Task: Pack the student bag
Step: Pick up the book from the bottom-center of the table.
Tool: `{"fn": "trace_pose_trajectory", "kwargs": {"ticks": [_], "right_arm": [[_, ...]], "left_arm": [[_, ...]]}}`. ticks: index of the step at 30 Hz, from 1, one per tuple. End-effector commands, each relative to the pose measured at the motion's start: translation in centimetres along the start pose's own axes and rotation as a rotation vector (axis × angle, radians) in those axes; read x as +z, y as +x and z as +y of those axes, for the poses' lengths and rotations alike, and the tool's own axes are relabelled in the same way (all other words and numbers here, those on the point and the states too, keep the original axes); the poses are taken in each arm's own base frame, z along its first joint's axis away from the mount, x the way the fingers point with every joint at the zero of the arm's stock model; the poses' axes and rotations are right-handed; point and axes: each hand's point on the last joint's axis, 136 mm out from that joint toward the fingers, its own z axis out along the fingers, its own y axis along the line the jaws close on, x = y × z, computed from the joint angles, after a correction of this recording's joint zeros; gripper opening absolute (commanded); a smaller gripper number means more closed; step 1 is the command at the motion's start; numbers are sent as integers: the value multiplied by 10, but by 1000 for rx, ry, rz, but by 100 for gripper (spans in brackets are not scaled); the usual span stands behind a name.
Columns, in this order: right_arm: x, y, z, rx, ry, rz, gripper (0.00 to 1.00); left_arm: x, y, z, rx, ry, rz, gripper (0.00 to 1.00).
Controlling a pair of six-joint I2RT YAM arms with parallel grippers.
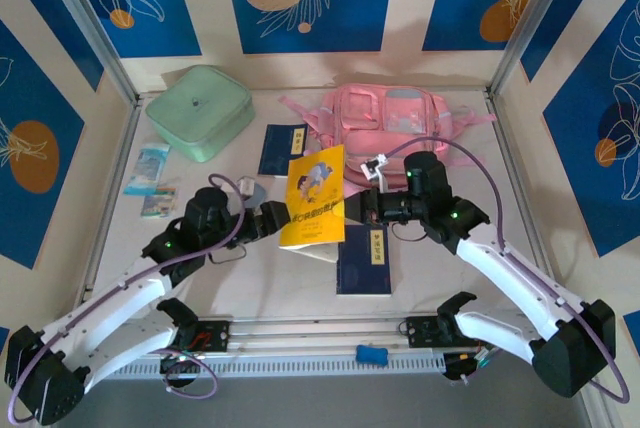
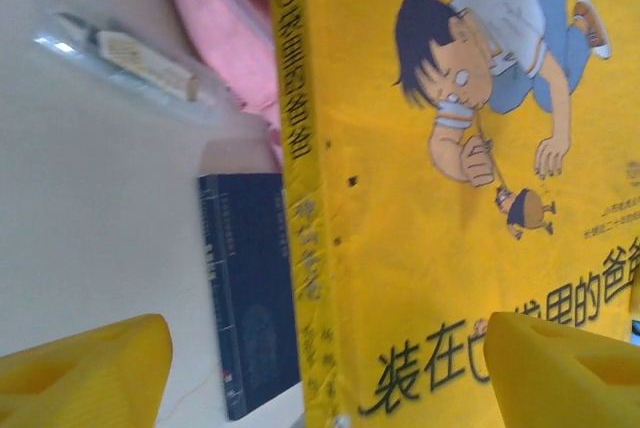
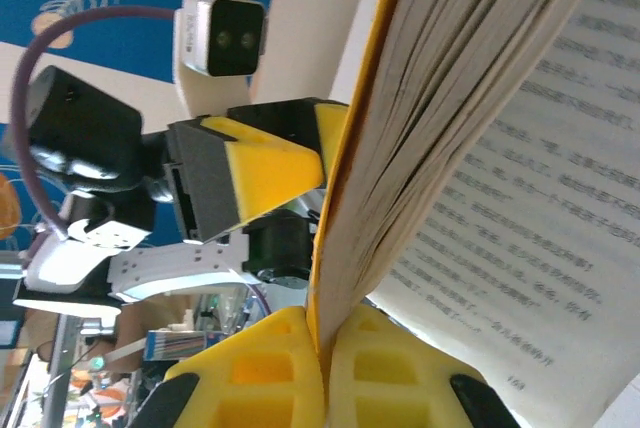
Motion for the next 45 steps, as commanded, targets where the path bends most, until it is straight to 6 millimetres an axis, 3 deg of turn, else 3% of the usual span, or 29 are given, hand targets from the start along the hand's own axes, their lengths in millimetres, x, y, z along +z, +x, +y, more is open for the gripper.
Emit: {"fn": "trace_pose_trajectory", "kwargs": {"ticks": [1,11,15,20,23,25,28,32,35,41,45], "right_arm": [[-13,-11,47,-141,-183,13,0],[-9,-15,25,-146,-180,25,0],[-8,-17,8,-115,-169,42,0],[-8,-18,4,-116,-148,46,1],[-11,-19,1,-104,-120,38,24],[-14,-18,-7,-80,-87,30,46],[-19,-21,-23,-4,-64,8,68],[-20,-26,-30,75,-71,19,90],[-16,-27,-26,88,-85,43,96],[-15,-28,1,69,-189,54,96],[-23,-29,12,63,-210,32,94]], "left_arm": [[-1,-19,-51,36,195,-34,77],[1,-32,-84,34,287,-59,59],[-3,-32,-102,51,348,-69,39],[1,-33,-104,55,338,-62,19],[1,-36,-106,55,344,-73,7],[0,-40,-110,57,357,-90,0],[-2,-47,-120,54,390,-117,0],[-1,-49,-137,58,450,-131,0],[6,-48,-141,62,467,-135,0],[14,-54,-144,69,496,-160,0],[24,-53,-121,66,389,-170,0]]}}
